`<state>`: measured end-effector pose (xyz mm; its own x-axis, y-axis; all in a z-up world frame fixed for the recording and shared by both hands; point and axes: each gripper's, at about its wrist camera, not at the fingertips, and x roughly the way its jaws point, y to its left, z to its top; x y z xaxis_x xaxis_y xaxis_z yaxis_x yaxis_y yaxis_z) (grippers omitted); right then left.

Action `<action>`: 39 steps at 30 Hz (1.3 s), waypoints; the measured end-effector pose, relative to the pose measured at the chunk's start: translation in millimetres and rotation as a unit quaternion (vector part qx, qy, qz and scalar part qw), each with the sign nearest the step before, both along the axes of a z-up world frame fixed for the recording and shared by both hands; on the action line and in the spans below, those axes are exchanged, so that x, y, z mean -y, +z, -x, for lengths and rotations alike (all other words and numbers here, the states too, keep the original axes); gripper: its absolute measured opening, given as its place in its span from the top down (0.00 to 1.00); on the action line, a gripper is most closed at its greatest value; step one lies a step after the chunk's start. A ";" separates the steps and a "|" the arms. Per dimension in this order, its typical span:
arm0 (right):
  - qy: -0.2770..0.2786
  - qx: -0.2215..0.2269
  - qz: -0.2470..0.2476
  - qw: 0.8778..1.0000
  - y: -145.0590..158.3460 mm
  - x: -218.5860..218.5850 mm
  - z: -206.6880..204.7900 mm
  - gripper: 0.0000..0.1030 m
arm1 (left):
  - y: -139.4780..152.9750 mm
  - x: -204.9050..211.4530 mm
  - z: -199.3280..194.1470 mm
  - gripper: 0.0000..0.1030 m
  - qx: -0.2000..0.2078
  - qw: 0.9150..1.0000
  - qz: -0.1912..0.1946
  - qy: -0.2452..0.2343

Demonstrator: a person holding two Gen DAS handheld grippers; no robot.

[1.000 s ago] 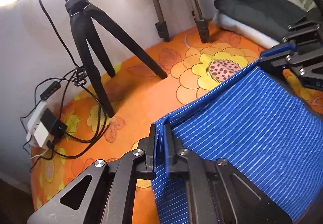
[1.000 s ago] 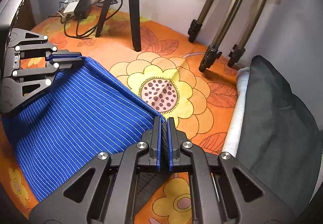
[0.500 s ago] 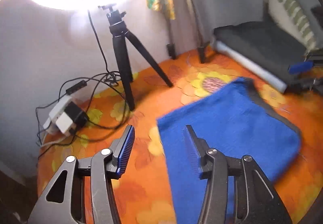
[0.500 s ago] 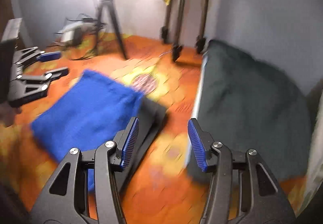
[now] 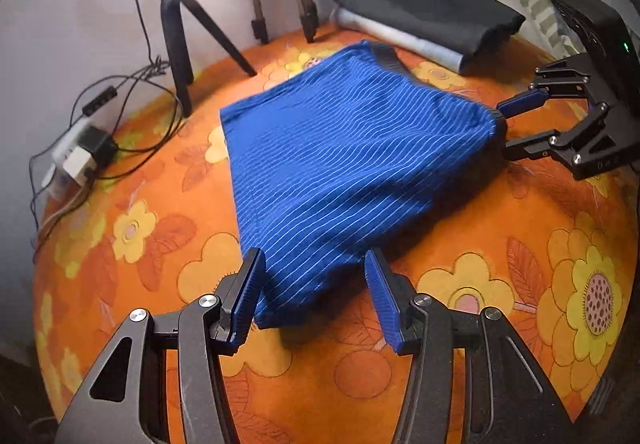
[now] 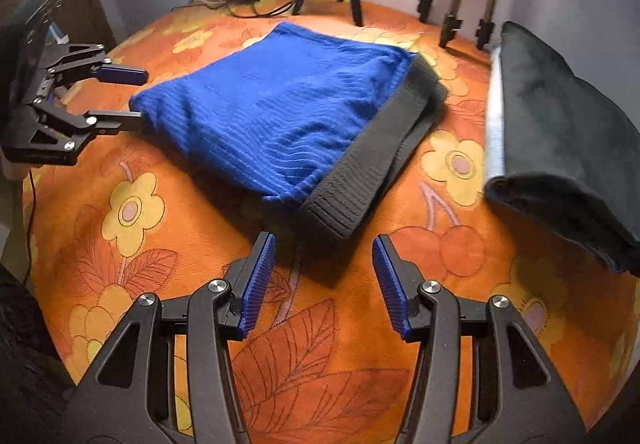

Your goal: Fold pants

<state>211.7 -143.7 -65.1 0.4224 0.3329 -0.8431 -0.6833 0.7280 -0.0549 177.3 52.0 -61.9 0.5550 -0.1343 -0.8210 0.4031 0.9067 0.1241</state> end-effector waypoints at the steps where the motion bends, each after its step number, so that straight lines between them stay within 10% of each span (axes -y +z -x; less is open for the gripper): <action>1: 0.002 0.006 0.008 1.000 -2.3 -2.2 0.0 0.49 | -1.6 -0.6 -0.8 0.51 -0.005 1.000 0.001 0.000; 9: 0.028 0.022 0.026 0.999 -5.6 -8.4 3.8 0.96 | -17.8 -6.1 -6.8 0.50 -0.025 1.000 0.004 0.008; 19: 0.016 0.016 0.045 0.999 2.1 17.3 5.4 0.96 | -15.6 -9.2 -4.9 0.49 -0.023 1.000 -0.003 0.009; 27: -0.046 0.024 -0.047 0.998 40.5 36.4 -10.6 0.80 | 2.3 -28.5 20.6 0.49 0.005 0.998 0.032 0.046; 30: -0.064 0.038 -0.062 0.995 45.4 27.5 -27.8 0.59 | 6.5 -28.9 27.0 0.49 0.017 0.997 0.049 0.057; 39: -0.145 0.015 -0.098 0.985 46.0 -1.8 -134.4 0.59 | 3.5 -20.5 30.5 0.49 0.024 0.997 0.058 0.047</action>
<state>346.1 -141.9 -19.1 0.5473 0.3493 -0.7605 -0.4460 0.8907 0.0880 146.8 72.5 -58.4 0.6083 -0.1725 -0.7747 0.3126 0.9493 0.0341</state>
